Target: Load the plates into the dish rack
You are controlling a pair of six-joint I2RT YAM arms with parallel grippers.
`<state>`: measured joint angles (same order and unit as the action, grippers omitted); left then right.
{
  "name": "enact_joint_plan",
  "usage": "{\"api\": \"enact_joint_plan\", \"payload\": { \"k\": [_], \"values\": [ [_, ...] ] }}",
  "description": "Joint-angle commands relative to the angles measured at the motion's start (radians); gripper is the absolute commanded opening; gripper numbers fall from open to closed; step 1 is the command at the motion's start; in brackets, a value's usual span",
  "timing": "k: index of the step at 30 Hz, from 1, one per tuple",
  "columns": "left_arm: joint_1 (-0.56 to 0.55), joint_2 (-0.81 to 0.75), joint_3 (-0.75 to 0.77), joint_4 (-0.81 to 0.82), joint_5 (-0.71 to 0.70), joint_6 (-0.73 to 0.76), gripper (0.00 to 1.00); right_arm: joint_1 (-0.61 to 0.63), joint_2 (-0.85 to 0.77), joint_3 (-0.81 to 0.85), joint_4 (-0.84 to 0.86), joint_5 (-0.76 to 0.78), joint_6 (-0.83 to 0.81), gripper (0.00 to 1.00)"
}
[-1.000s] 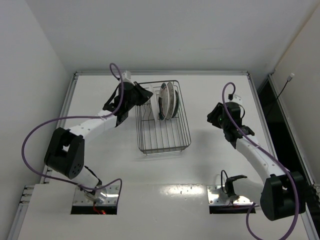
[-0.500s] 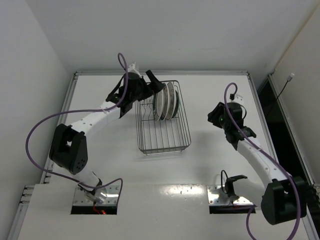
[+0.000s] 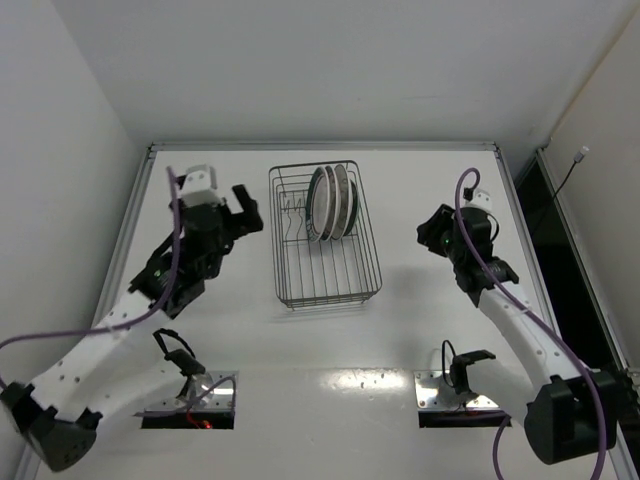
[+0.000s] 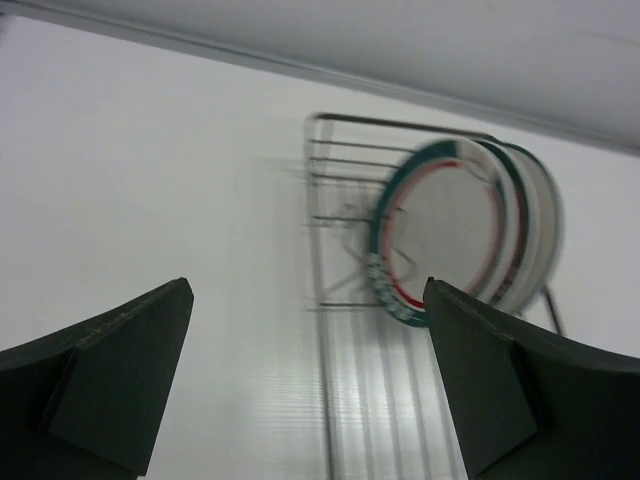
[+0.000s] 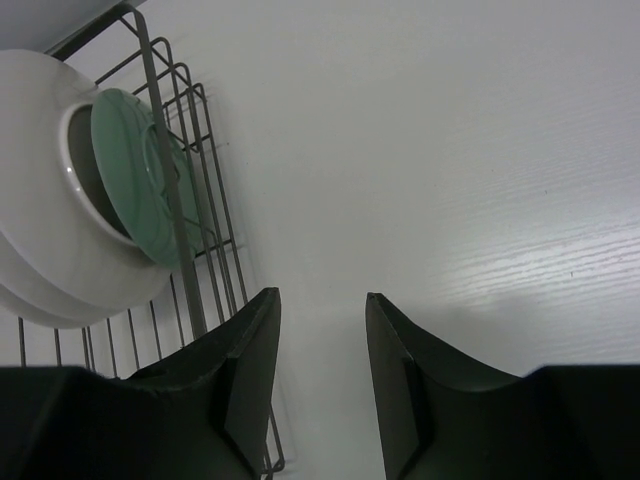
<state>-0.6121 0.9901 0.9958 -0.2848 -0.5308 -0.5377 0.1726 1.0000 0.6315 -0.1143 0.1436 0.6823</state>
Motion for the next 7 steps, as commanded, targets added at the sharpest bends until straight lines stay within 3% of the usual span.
{"api": "enact_joint_plan", "payload": {
  "k": [1,5,7],
  "values": [
    [0.023,-0.117,-0.123,-0.017,-0.288,0.107,1.00,0.007,-0.004,-0.009,0.027,-0.032,0.006,0.36],
    [0.042,-0.185,-0.259,0.001,-0.298,0.174,1.00,0.030,-0.092,-0.081,0.064,-0.032,0.019,0.33],
    [0.015,-0.197,-0.260,0.024,-0.308,0.186,1.00,0.041,-0.132,-0.101,0.077,-0.023,-0.003,0.38]
  ]
}}
